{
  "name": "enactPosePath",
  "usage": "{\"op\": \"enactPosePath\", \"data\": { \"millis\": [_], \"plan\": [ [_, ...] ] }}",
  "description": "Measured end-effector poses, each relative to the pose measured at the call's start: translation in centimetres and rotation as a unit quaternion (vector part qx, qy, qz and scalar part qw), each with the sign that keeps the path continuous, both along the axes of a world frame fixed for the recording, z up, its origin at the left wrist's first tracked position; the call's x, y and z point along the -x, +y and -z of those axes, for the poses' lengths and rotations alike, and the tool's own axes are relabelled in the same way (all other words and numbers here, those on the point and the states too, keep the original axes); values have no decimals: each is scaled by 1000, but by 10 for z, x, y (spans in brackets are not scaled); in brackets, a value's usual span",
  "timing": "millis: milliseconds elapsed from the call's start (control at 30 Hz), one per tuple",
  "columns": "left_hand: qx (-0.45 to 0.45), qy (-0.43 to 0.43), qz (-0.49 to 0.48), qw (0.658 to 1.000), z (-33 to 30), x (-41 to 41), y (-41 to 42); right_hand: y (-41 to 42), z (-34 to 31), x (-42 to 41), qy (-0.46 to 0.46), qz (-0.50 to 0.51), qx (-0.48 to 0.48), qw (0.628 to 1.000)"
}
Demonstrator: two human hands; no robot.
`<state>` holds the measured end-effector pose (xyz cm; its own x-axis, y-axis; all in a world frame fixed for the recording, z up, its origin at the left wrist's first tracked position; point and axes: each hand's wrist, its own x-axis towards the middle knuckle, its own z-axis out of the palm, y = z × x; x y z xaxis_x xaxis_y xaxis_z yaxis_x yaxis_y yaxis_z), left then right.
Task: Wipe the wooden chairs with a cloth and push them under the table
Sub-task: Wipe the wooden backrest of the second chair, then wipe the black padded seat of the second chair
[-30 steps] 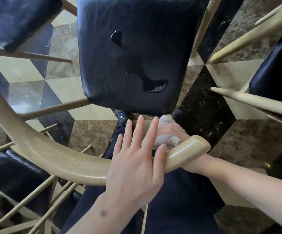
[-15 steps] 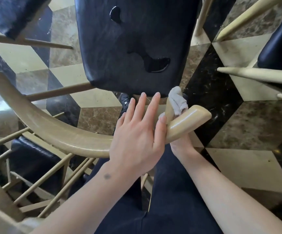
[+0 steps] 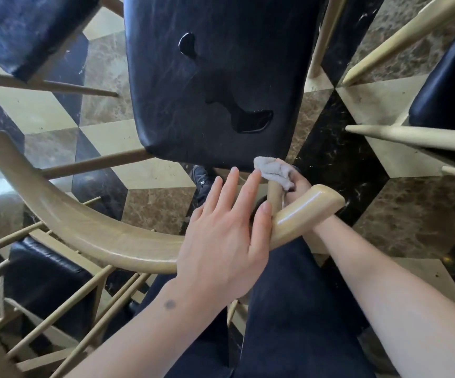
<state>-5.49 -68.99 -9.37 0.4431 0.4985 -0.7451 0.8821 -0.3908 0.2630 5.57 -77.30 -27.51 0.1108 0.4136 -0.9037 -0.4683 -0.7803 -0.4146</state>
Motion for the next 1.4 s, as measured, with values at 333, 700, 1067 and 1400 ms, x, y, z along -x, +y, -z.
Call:
{"op": "enactPosePath", "data": {
  "millis": [333,700,1067,1400],
  "plan": [
    [121,39,-121,985,87,4,143,117,-1,-112,-126,-75,25,989],
    [-78,74,-86,990,233,58,318,304,36,-93,-515,-107,-151,837],
    [-59,-77,-199,975,248,82,321,259,99,74,-518,-514,-268,629],
    [-40,-51,-148,987,241,83,321,223,96,12,-447,-656,-506,338]
  ]
}}
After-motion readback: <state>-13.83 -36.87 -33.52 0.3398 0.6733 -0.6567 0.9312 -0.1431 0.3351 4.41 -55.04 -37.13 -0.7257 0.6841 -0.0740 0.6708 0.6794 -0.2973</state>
